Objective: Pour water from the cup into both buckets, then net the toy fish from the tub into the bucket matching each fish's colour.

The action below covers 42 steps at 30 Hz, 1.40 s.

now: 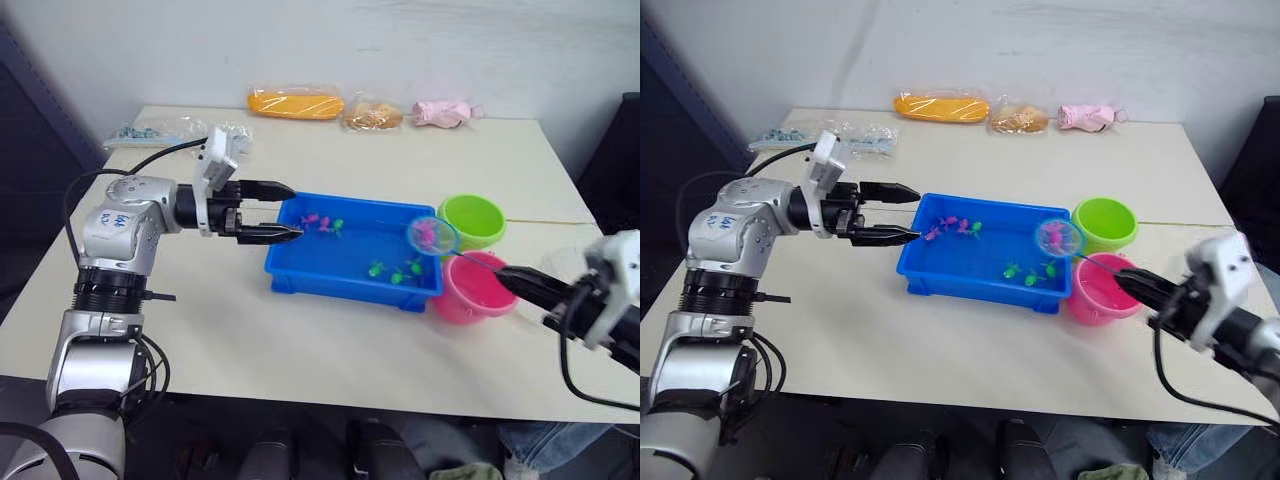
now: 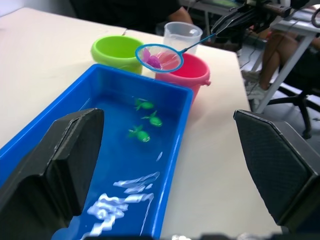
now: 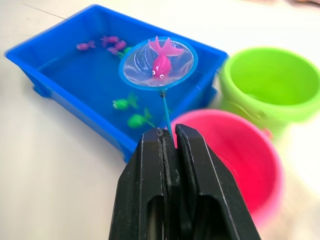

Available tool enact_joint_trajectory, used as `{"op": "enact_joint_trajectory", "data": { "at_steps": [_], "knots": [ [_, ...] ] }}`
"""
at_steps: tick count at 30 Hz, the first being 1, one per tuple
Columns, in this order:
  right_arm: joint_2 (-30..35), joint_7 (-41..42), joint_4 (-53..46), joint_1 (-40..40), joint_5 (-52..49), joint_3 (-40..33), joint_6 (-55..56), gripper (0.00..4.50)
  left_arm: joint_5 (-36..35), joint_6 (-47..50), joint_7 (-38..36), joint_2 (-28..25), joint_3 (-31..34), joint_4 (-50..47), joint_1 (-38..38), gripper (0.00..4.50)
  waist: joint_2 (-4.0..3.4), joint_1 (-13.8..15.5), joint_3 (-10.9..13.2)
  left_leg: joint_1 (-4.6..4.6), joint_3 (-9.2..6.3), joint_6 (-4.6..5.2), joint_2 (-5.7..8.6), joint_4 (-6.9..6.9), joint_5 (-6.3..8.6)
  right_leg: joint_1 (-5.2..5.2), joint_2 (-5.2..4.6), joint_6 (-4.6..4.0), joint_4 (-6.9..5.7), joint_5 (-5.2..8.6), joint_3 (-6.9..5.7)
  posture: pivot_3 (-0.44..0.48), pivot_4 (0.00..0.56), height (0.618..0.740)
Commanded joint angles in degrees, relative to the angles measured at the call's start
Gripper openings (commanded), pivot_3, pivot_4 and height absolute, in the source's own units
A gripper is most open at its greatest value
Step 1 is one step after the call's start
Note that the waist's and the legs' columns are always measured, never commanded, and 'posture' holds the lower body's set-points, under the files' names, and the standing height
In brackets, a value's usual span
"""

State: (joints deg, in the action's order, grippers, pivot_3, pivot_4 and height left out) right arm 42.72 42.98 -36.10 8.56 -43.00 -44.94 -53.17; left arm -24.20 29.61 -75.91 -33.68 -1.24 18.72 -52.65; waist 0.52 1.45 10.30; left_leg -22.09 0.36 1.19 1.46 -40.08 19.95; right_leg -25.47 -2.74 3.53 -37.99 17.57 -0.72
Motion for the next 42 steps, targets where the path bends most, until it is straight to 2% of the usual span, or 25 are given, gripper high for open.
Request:
{"op": "enact_joint_trajectory", "data": {
  "at_steps": [1,4,10,17,20,23,27,32,42],
  "knots": [
    [-1.14,0.98,-3.04,5.08,-1.82,-8.01,2.96,0.00,-0.76,-1.55,-1.62,1.18,-0.32,0.29,-1.70,4.48,0.02,0.04,-0.01,0.02,0.00,0.00,0.00,0.00,0.00,0.01,0.01,0.00,0.00,0.00,0.00,0.000,0.150,0.740],
    [-2.81,1.99,-4.40,11.11,2.72,-9.69,8.41,0.00,-0.10,-2.54,-2.40,2.68,-1.37,1.34,-2.04,4.48,0.03,-0.07,-0.02,0.03,0.01,0.00,0.00,-0.01,0.00,0.02,0.03,0.02,0.00,-0.01,0.05,0.000,0.150,0.740],
    [-4.84,2.55,-4.17,19.44,16.53,-4.71,25.53,0.00,0.19,-3.33,-3.33,3.70,-2.32,2.58,-2.51,4.48,0.03,-0.24,-0.03,0.23,0.28,0.01,0.00,0.02,0.00,0.03,0.11,0.04,0.03,-0.02,0.32,0.000,0.150,0.740],
    [-7.52,0.18,2.51,21.91,34.23,-0.70,54.78,0.00,-0.20,-2.97,-3.26,3.90,-2.22,2.17,-2.04,4.48,0.04,-0.21,-0.03,0.75,0.49,0.01,-0.01,0.12,0.00,0.38,0.19,0.04,0.05,-0.02,0.53,0.000,0.150,0.740],
    [-7.36,0.08,7.33,25.35,43.40,2.00,70.05,0.00,-0.28,-3.10,-3.01,4.23,-2.13,2.12,-1.91,4.48,0.04,-0.22,-0.03,0.96,0.48,0.02,-0.01,0.16,0.01,0.62,0.19,0.04,0.12,-0.02,0.53,0.000,0.150,0.740],
    [-7.62,-3.54,11.93,26.23,50.31,3.98,78.50,0.00,-0.38,-4.77,-2.01,5.28,-1.23,2.85,-2.39,4.48,0.04,-0.23,-0.03,1.04,0.46,0.03,-0.01,0.16,0.02,0.75,0.19,0.05,0.18,-0.02,0.54,0.000,0.150,0.740],
    [-6.51,-12.58,16.59,23.36,63.18,4.82,88.00,0.00,-0.72,-5.54,-1.24,6.29,-0.42,3.26,-2.99,4.48,0.04,-0.38,-0.03,1.12,0.47,0.04,0.00,0.12,0.03,0.84,0.17,0.05,0.17,-0.02,0.55,0.000,0.150,0.740],
    [-6.20,-19.88,19.35,21.40,71.03,6.63,93.08,0.00,-0.74,-5.89,-1.03,6.50,-0.32,3.34,-2.93,4.48,0.04,-0.70,-0.03,1.15,0.48,-0.02,-0.02,0.15,0.00,0.81,0.22,0.02,0.11,0.00,0.57,0.000,0.150,0.740],
    [-2.42,-26.48,22.14,18.57,74.78,6.34,93.24,0.00,-1.11,-5.56,-0.20,5.74,0.65,1.53,-1.22,4.48,0.04,-1.22,-0.03,1.17,0.47,-0.02,-0.01,0.14,0.00,0.85,0.23,0.02,0.11,0.00,0.58,0.000,0.150,0.740]
  ]
}}
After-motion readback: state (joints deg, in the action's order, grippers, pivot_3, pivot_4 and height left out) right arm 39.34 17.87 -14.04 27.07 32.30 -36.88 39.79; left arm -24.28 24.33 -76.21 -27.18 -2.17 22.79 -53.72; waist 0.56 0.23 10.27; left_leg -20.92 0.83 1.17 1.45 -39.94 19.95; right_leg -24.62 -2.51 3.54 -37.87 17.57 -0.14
